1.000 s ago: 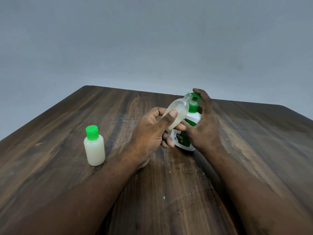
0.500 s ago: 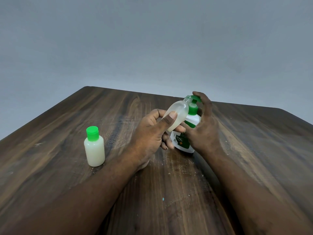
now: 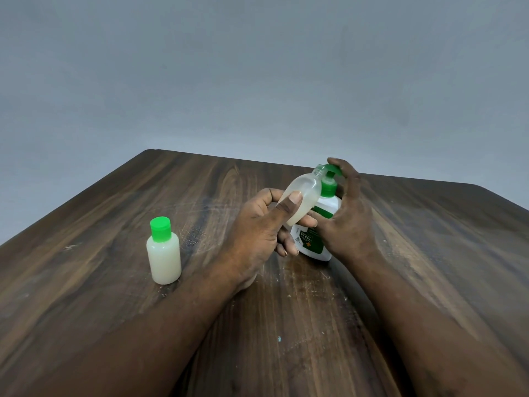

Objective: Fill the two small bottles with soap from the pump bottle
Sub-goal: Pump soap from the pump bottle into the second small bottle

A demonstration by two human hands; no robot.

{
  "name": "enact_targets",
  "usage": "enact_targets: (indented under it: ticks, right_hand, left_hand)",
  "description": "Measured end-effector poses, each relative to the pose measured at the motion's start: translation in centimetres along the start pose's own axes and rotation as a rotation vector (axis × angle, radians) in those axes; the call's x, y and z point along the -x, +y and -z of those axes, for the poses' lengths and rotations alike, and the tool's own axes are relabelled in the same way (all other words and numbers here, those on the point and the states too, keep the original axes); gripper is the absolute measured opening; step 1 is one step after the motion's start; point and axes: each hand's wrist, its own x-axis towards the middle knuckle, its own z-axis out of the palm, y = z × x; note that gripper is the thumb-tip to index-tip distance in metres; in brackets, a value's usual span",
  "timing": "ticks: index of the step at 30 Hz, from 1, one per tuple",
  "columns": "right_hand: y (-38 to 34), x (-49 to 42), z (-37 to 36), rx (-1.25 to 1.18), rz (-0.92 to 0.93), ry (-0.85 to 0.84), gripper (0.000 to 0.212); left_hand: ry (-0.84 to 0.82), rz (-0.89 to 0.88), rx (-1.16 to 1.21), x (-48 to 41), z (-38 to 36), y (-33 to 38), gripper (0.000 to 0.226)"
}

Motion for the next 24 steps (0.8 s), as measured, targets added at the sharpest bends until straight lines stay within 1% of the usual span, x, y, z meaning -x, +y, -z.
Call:
enact_targets:
  ticks: [3,7,9,15,24]
  right_hand:
    - [0.01,-0.07,-0.04,-0.012,-0.001,0.004,0.094]
    - [0.05,-0.09,-0.32,-0.022,-0.007,0.036,0.08]
    - [0.01,0.02,-0.33,-0.015,-0.006,0.049,0.077]
    - [-0.35,0.1,-0.14,-0.012,-0.004,0.032,0.091]
    - [-0.55,0.07,-0.11,-0.009,0.004,0.03,0.092]
  left_hand:
    - [-0.003,0.001,0.01,-0.02,-0.09,0.03,0.037]
    - [0.011,0.005,0.001,-0.06,0.08,-0.17,0.037]
    - [0.01,0.008,-0.006,-0.03,0.22,-0.26,0.036]
    - [-0.003,0.014,0.003,-0.05,-0.03,-0.21,0.04]
    - [-0.011,0.013,-0.005,-0.03,-0.12,-0.18,0.042]
